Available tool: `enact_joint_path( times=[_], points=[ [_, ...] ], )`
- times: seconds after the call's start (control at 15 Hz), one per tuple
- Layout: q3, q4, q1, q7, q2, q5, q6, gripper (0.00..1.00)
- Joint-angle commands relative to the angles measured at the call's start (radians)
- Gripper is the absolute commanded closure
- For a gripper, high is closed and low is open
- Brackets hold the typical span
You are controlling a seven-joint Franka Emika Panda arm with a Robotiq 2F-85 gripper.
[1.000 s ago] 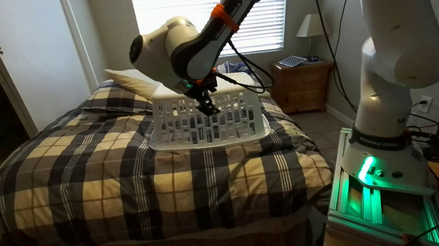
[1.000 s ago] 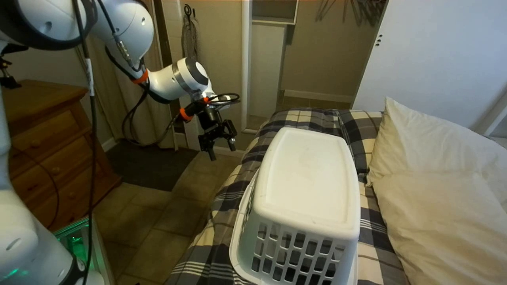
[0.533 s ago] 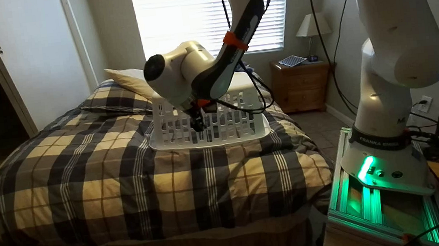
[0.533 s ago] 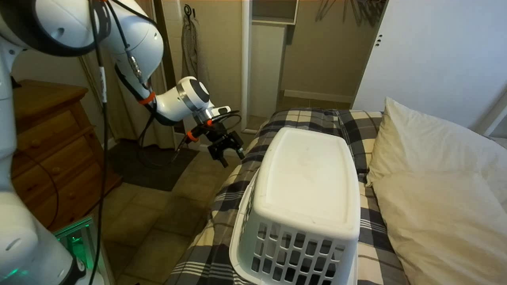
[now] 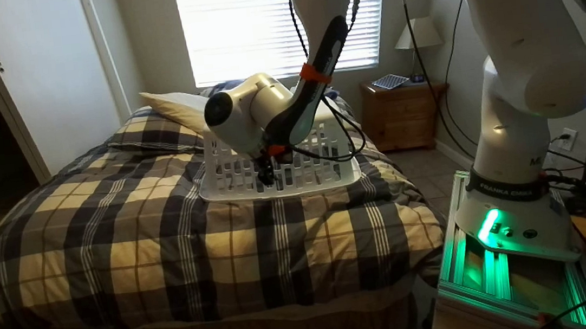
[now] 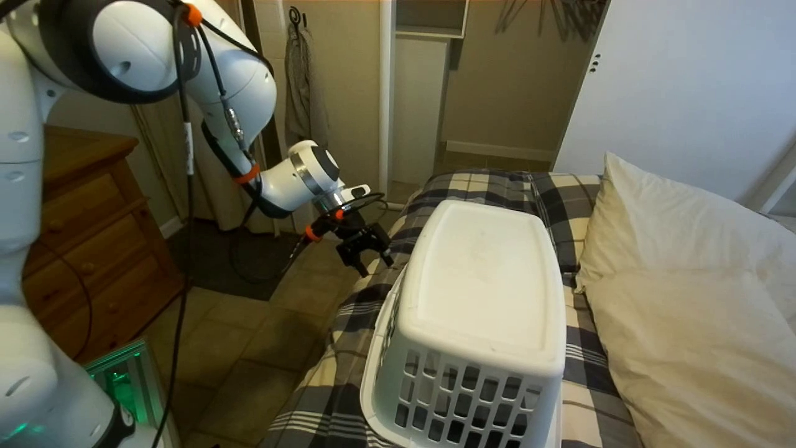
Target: Flip the basket over
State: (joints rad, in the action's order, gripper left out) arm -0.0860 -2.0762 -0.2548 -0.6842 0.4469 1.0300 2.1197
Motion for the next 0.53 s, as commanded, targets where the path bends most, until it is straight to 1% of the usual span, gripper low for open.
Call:
enact_joint_path(
  times=[0.0, 0.13, 0.2, 0.33, 0.47],
  points=[
    [-0.006, 0.002, 0.004, 0.001, 0.0, 0.0, -0.003, 0.0],
    [-0.004, 0.024, -0.004, -0.001, 0.048, -0.014, -0.044, 0.0],
    [0.004, 0.029, -0.019, -0.031, 0.062, 0.006, -0.079, 0.0],
    [0.0, 0.011, -0.028, -0.047, 0.081, 0.027, -0.09, 0.0],
    [0.007, -0.002, -0.04, -0.081, 0.107, 0.083, -0.083, 0.0]
  ],
)
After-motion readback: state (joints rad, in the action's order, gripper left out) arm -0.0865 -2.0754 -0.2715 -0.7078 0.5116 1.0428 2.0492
